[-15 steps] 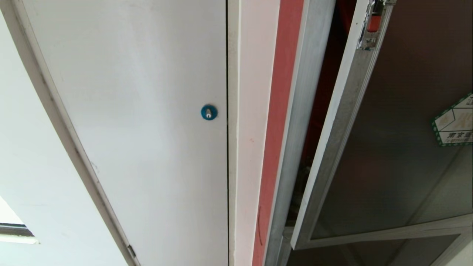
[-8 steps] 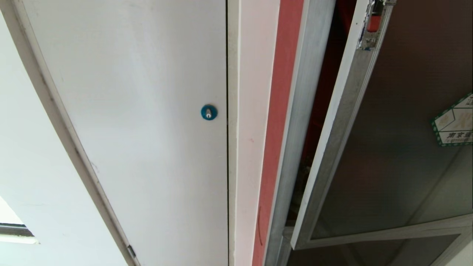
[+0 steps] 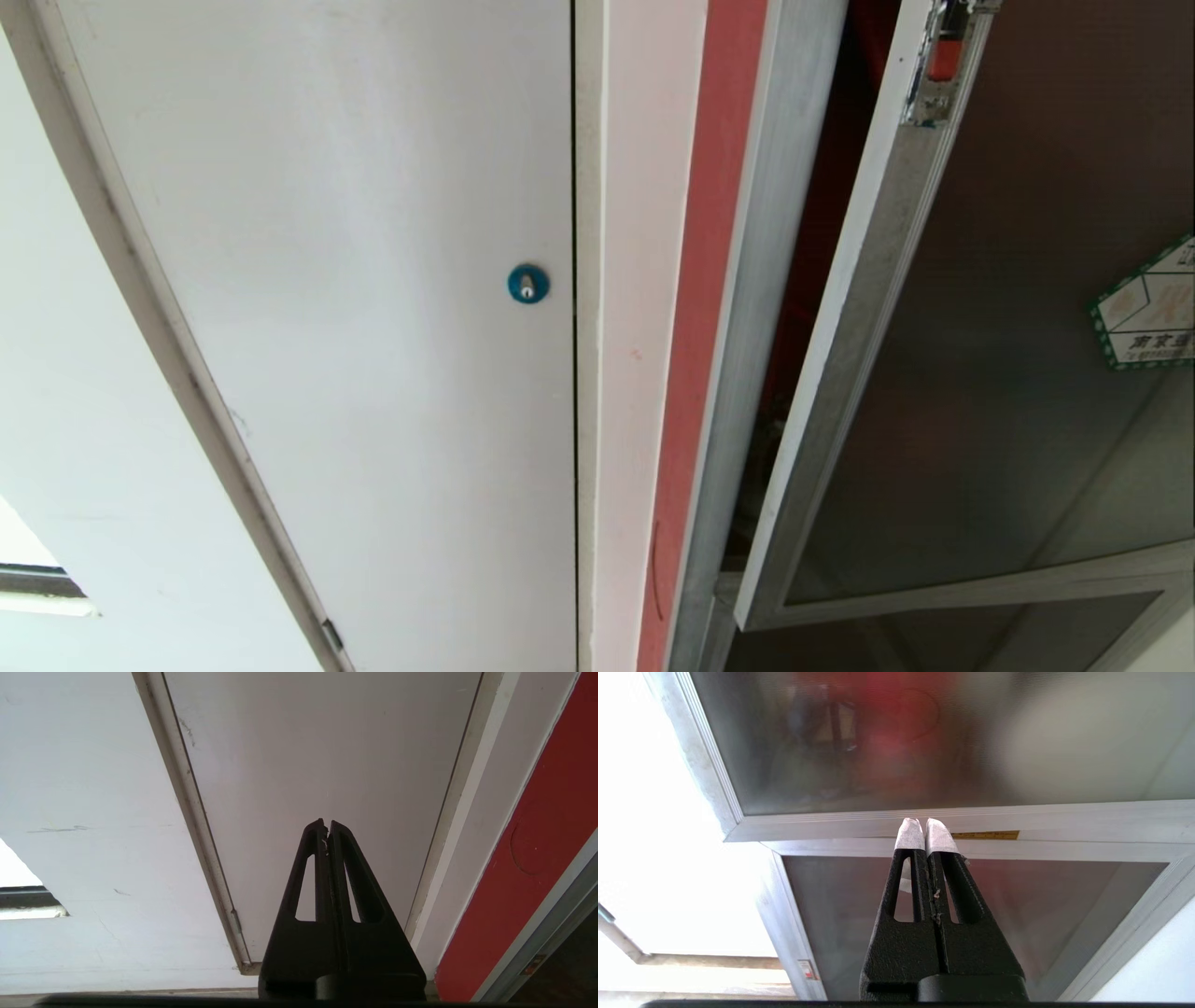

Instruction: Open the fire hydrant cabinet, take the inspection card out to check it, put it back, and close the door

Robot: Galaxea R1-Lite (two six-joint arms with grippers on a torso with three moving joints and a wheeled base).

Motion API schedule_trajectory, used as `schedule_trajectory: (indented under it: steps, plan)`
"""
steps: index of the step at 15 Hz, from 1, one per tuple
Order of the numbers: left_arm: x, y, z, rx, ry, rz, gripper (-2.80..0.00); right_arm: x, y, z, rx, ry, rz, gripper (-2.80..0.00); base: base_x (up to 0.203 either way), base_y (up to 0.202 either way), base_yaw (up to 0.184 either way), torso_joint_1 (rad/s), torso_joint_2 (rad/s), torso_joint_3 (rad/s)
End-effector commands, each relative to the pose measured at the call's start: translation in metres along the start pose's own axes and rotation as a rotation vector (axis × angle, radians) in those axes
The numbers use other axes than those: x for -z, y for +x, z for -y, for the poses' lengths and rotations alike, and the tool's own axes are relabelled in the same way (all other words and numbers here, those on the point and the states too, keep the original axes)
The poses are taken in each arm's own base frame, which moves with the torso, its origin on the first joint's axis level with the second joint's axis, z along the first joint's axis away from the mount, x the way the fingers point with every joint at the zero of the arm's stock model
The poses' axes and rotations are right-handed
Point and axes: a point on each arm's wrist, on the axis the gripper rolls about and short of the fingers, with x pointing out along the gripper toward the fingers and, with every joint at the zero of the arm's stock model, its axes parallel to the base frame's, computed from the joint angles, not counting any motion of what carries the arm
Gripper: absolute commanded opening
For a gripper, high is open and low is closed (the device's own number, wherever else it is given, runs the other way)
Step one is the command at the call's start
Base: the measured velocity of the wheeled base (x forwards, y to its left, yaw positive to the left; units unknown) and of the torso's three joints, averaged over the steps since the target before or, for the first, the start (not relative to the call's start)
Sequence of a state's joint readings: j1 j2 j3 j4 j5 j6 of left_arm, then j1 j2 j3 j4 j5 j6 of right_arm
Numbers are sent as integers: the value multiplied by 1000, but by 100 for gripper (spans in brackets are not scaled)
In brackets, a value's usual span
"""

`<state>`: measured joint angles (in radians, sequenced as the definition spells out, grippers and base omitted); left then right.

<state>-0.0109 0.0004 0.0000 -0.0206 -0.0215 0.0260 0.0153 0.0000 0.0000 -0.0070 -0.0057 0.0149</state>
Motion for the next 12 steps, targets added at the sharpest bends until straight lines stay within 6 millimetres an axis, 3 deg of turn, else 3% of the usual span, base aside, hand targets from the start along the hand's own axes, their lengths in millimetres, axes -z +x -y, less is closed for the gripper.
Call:
schedule_trajectory:
  steps: [1, 12]
  plan:
    - [3, 1, 0, 0, 0, -11, -280, 0, 0, 0, 2, 4, -3, -280, 0, 0, 0, 0, 0, 0]
    - [4, 1, 0, 0, 3, -13, -280, 0, 0, 0, 2, 4, -2, -280, 0, 0, 0, 0, 0, 0]
